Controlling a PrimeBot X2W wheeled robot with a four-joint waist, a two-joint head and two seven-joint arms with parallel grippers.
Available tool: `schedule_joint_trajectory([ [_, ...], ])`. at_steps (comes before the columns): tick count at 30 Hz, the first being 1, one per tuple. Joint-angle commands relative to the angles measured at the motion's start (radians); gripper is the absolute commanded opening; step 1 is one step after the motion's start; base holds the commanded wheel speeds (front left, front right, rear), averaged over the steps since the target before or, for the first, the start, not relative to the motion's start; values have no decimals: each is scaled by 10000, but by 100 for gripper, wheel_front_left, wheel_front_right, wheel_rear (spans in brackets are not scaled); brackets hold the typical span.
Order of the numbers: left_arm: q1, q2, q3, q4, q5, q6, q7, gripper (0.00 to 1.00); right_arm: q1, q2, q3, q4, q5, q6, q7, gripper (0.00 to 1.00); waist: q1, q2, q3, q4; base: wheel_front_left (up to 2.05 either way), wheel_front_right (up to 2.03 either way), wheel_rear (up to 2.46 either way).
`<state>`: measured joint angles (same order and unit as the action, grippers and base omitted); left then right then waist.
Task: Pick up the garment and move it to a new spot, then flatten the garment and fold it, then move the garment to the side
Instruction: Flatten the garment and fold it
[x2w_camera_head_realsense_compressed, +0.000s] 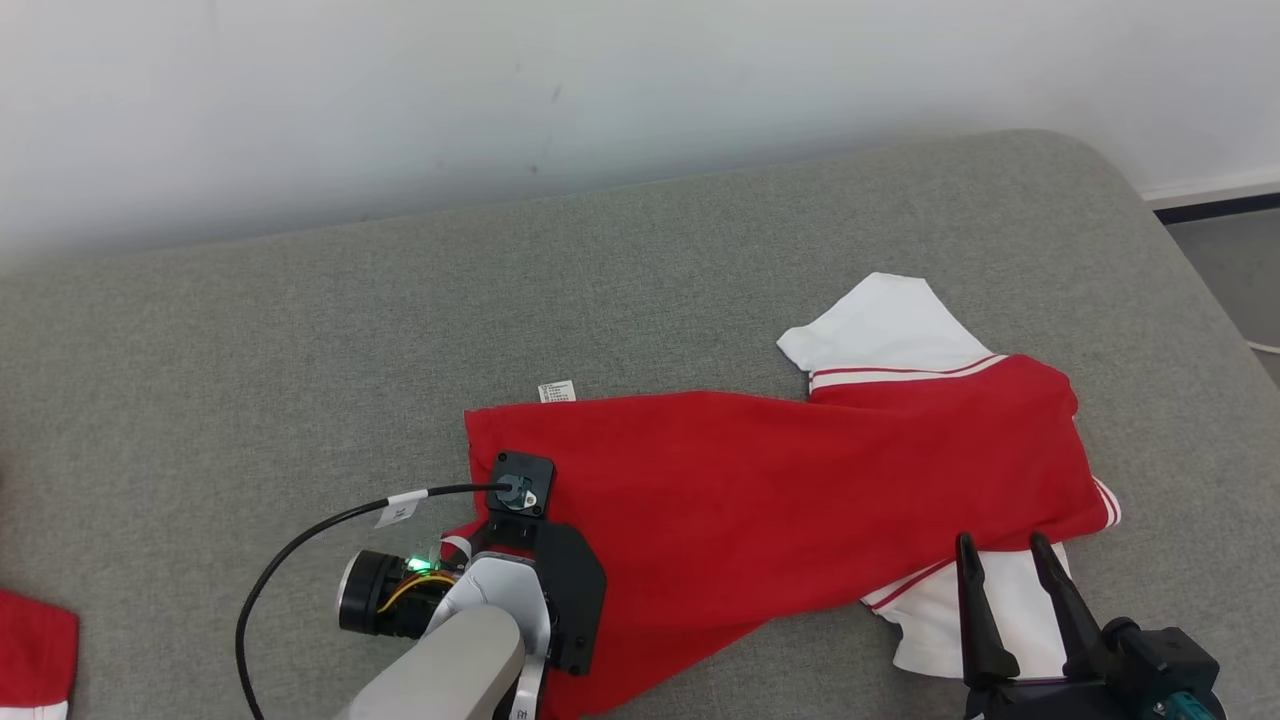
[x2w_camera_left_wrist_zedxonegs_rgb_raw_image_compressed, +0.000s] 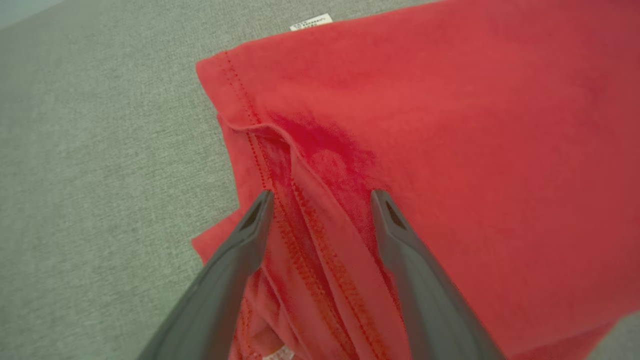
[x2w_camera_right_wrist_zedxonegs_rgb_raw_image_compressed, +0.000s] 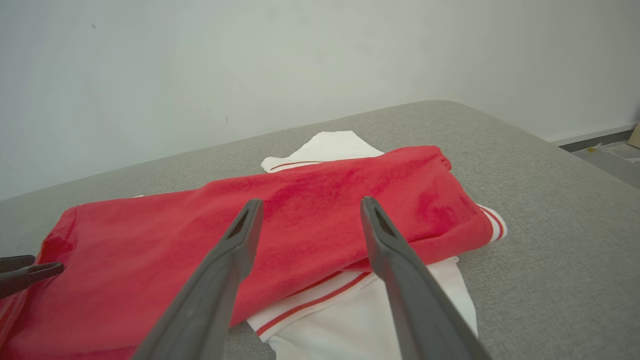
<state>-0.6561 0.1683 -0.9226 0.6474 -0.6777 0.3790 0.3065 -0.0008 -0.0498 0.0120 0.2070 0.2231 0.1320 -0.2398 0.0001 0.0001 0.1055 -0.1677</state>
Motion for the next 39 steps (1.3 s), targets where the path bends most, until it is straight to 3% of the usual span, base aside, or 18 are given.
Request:
schedule_joint_trajectory([
  [1, -132, 71, -10, 76, 81, 52, -31, 100, -101, -11, 15, 35, 43, -26, -79, 100, -1, -1, 4, 29, 0, 0, 0],
  [4, -178, 69, -30, 129, 62, 3, -58, 100, -151, -12, 56, 100, 51, -26, -91, 100, -1, -1, 8, 50, 0, 0, 0],
  [5, -191, 68, -38, 151, 58, -20, -74, 92, -167, -11, 72, 113, 50, -26, -102, 100, -1, -1, 9, 55, 0, 0, 0],
  [6, -200, 64, -41, 169, 49, -42, -89, 45, -176, -11, 85, 128, 62, -26, -115, 100, -1, -1, 12, 57, 0, 0, 0],
  [7, -201, 54, -45, 184, 34, -66, -113, 31, -180, -11, 94, 141, 73, -26, -127, 100, -1, -1, 17, 57, 0, 0, 0],
  [8, -194, 41, -46, 202, 9, -96, -132, 0, -184, -12, 103, 150, 80, -26, -134, 100, -1, -1, 24, 58, 0, 0, 0],
  [18, -25, 60, 542, 11, -467, -73, -825, 0, -177, -12, 19, 183, 79, -26, -179, 100, -1, -1, 50, 150, 0, 0, 0],
  [22, 412, 172, 1394, -695, -1240, -319, -1369, 0, -81, -11, -85, 165, 39, -26, -176, 100, -1, -1, -25, 316, 0, 0, 0],
  [27, 1112, 720, 2246, -1837, -2148, -601, -1507, 0, -7, -12, -137, 112, -30, -26, -117, 100, -1, -1, -148, 545, 0, 0, 0],
  [34, 2526, 1784, 2669, -3294, -2727, -318, -1108, 0, 89, -11, -233, -94, -150, -26, 7, 100, -1, -1, -208, 856, 0, 0, 0],
  [39, 3551, 2129, 2657, -4317, -3017, -82, -817, 0, 137, -12, -292, -261, -222, -26, 179, 100, -1, -1, -223, 1020, 0, 0, 0],
])
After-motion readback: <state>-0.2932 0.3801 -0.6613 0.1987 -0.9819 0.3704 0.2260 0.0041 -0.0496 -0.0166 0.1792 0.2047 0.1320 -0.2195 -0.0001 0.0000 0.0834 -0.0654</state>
